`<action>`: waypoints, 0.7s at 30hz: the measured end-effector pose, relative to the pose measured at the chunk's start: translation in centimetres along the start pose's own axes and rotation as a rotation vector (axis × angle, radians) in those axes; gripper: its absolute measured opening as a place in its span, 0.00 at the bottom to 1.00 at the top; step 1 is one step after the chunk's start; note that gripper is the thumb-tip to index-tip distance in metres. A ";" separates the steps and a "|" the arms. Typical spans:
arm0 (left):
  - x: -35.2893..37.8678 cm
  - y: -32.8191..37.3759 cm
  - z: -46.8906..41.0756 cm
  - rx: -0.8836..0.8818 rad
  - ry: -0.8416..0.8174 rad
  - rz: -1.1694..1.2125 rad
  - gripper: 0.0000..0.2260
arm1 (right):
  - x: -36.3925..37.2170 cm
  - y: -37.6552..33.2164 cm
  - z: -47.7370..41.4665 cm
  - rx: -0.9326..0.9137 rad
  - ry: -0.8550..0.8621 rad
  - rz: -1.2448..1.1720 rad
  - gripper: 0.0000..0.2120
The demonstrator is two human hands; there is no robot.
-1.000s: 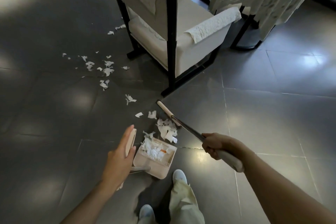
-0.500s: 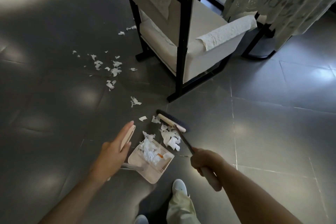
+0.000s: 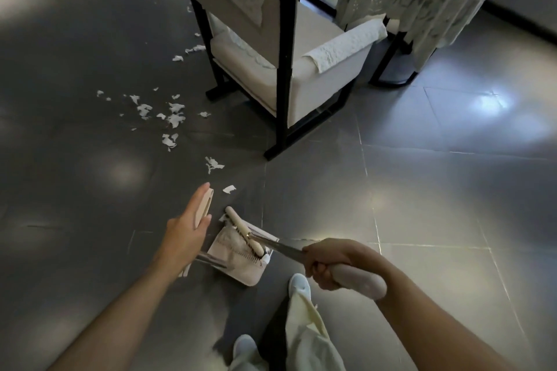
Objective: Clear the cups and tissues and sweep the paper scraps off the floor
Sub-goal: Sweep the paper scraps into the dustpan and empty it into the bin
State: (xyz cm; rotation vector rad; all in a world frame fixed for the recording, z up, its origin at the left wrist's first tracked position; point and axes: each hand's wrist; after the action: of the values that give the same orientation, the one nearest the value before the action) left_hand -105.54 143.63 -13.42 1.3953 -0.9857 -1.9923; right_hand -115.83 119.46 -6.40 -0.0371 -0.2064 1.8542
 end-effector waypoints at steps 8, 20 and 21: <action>-5.4 -3.7 2.4 -0.122 0.191 0.062 0.27 | 1.5 -5.8 0.5 -0.060 0.117 0.133 0.16; -13.0 -7.5 -4.9 -0.246 0.297 0.096 0.27 | 0.8 -20.7 -8.2 -0.253 0.508 0.693 0.07; -13.6 -7.7 -5.7 -0.241 0.288 0.094 0.27 | 0.5 -22.0 -9.1 -0.253 0.519 0.701 0.06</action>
State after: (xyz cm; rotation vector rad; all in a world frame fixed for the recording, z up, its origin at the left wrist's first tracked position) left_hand -95.60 156.91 -13.03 1.4224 -0.6478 -1.7160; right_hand -93.92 127.07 -11.74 -0.8481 -0.0609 2.4178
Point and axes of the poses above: each hand's wrist, its own z-axis away from the middle knuckle, its own x-axis out of the palm, y = z × x, and after that the axes turned 7 degrees about z, right-handed
